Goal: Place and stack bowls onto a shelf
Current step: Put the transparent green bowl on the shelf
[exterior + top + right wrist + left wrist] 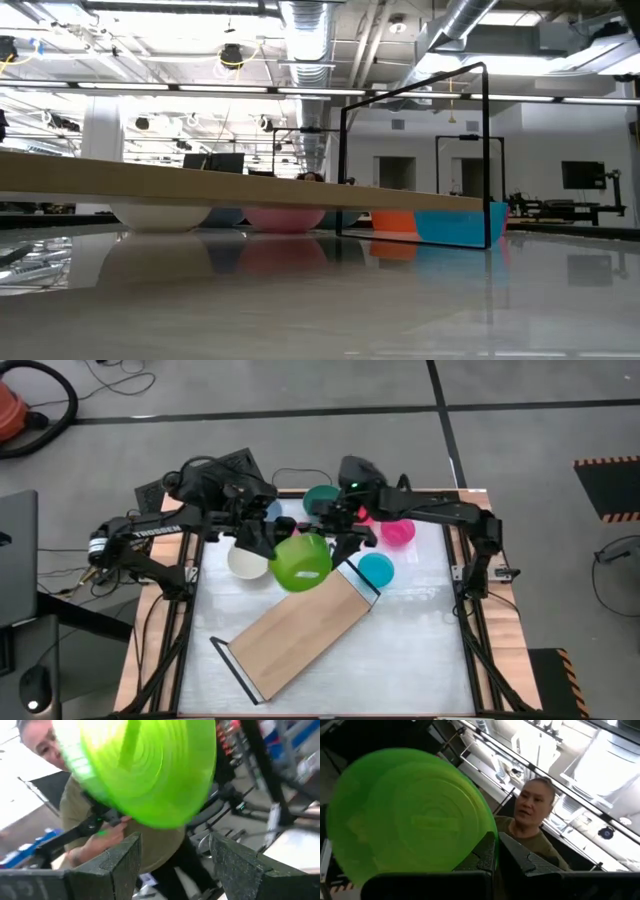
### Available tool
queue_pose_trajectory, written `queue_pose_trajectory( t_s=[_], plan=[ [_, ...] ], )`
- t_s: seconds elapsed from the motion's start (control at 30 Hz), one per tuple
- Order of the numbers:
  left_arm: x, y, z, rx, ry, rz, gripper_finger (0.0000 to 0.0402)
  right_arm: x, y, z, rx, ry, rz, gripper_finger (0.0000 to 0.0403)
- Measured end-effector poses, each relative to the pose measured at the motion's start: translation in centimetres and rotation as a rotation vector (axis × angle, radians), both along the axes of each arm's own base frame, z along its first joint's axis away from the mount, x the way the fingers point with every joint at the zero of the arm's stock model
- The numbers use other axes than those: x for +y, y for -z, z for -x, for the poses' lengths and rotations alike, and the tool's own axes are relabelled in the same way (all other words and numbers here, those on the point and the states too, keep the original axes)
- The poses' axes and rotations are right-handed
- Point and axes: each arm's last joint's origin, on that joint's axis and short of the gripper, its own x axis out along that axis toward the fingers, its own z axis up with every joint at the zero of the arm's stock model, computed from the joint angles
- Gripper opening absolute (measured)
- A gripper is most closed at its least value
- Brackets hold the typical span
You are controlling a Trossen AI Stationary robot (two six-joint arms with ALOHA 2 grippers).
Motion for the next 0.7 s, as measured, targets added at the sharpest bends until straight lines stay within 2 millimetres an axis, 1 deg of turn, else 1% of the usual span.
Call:
queue_pose_trajectory(
  t_s=[0.17, 0.23, 0.33, 0.43, 0.53, 0.6, 0.7],
  plan=[
    [0.0, -0.1, 0.2, -0.013, -0.001, -0.005, 0.0, -0.2, 2.1, -1.2, 0.138, -0.124, -0.027, 0.026],
    [0.0, -0.1, 0.3, 0.006, 0.019, -0.012, 0.0, -0.3, 2.4, -1.3, 0.19, -0.138, -0.04, 0.026],
    [-0.1, -0.2, 0.6, 0.015, 0.059, -0.044, 0.0, -1.4, 2.4, -0.8, 0.264, -0.115, -0.066, 0.026],
    [-0.3, -0.3, 1.0, 0.032, 0.08, -0.059, 0.0, -3.3, 2.0, 0.3, 0.306, -0.063, -0.087, 0.026],
    [-0.3, -0.4, 1.4, 0.021, 0.053, -0.088, 0.0, -5.7, 1.1, 2.0, 0.338, 0.006, -0.111, 0.026],
    [-0.2, -0.3, 1.5, -0.028, -0.009, -0.118, 0.0, -7.3, 0.1, 3.5, 0.336, 0.055, -0.12, 0.026],
    [-0.2, 0.1, 1.1, -0.13, -0.206, -0.185, 0.0, -9.0, -2.0, 6.4, 0.29, 0.129, -0.114, 0.026]
  ],
)
